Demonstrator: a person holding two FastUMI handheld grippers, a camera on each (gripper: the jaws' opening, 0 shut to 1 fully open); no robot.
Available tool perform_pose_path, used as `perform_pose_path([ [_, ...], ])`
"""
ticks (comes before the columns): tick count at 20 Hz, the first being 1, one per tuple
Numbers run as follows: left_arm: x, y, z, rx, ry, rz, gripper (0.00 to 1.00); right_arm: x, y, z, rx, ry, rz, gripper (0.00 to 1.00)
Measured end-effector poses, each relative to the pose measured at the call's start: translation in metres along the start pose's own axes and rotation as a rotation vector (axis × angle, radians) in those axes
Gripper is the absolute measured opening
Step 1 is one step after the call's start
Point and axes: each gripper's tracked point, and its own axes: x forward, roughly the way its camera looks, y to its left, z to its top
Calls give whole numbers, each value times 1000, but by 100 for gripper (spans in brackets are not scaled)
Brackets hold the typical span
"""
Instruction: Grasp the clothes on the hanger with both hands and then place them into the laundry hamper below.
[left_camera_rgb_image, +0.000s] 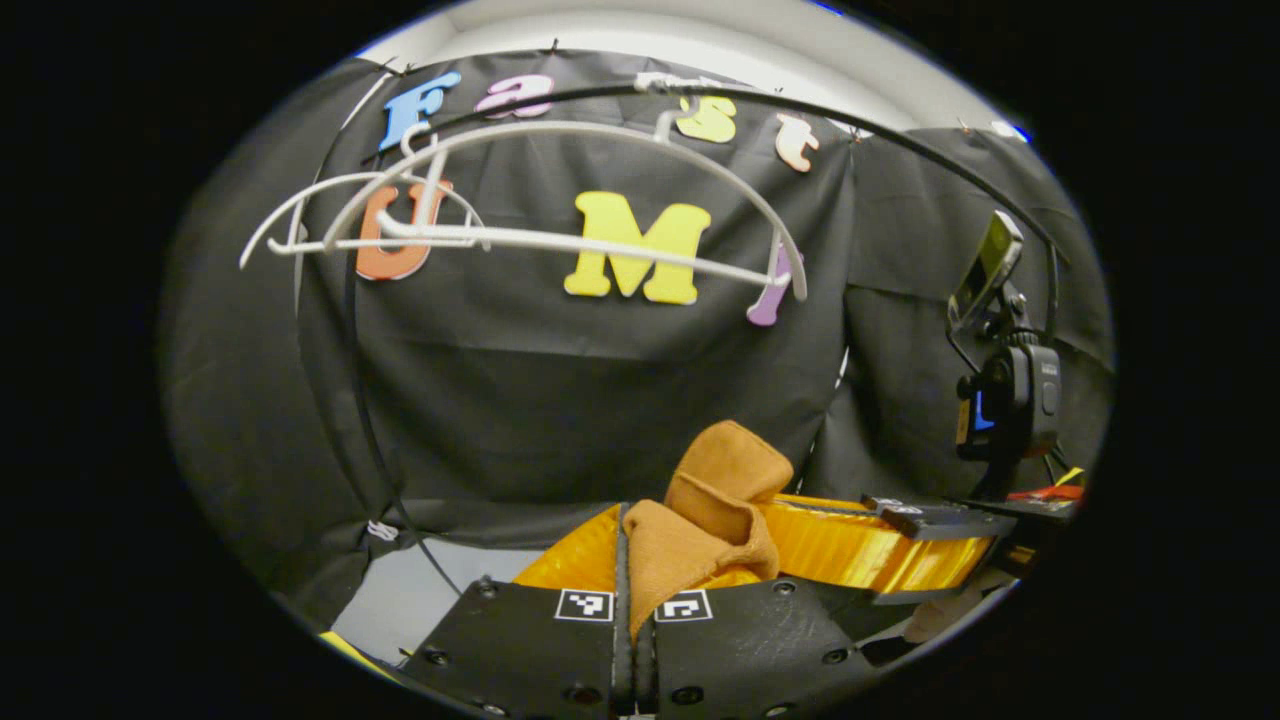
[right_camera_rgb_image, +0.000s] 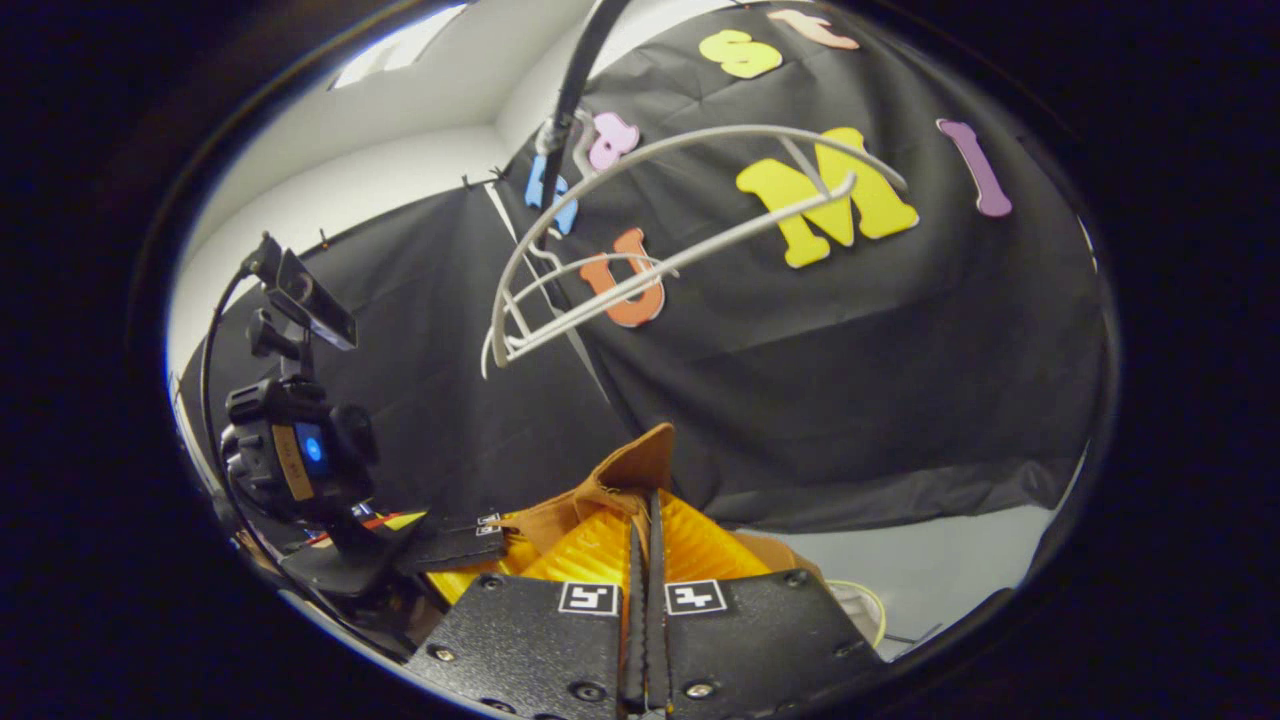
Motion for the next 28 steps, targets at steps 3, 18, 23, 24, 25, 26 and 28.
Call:
perform_pose_path([
  [3, 15, 7, -62, -42, 94, 5, 6, 16, -33, -50, 50, 107, -60, 4],
  [18, 30, 22, -243, -257, 577, 133, 8, 51, -118, -213, 202, 550, -356, 4],
  [23, 27, 38, -250, -217, 589, 145, 39, 51, -118, -207, 112, 526, -387, 5],
  [24, 26, 36, -249, -222, 579, 142, 59, 51, -115, -198, 96, 512, -385, 6],
  [25, 27, 39, -246, -225, 573, 156, 80, 50, -112, -197, 82, 509, -391, 24],
  [26, 21, 39, -239, -226, 562, 164, 100, 48, -114, -195, 66, 515, -408, 43],
  [28, 20, 41, -233, -221, 543, 185, 100, 42, -124, -205, 46, 511, -431, 81],
])
